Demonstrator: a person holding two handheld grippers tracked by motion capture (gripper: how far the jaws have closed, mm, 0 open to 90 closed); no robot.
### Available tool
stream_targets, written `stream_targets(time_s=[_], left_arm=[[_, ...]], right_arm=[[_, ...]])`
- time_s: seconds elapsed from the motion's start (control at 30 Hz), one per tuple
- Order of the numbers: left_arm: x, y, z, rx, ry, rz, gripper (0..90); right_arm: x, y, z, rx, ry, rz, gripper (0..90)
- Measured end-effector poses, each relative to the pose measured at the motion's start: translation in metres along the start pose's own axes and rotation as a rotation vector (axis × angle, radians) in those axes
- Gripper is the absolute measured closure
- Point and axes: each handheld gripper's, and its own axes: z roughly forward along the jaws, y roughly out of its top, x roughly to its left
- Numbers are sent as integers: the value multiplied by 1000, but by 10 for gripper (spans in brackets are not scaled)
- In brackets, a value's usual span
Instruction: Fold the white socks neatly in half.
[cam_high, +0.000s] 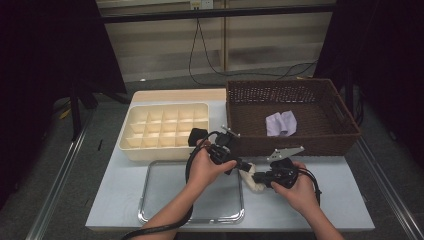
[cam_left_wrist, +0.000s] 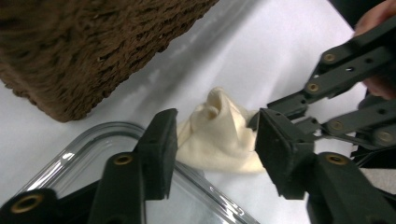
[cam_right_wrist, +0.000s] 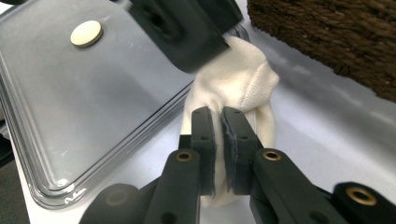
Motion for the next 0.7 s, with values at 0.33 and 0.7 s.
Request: stream_targets(time_s=[0.33,0.7], left_arm=[[6,-16,3,22,-10,-46,461],[6,-15,18,20,-56,-106,497]], right_arm=[[-2,-2,0,-1,-1,8,841],[-3,-6,-1,-14,5,17,839]])
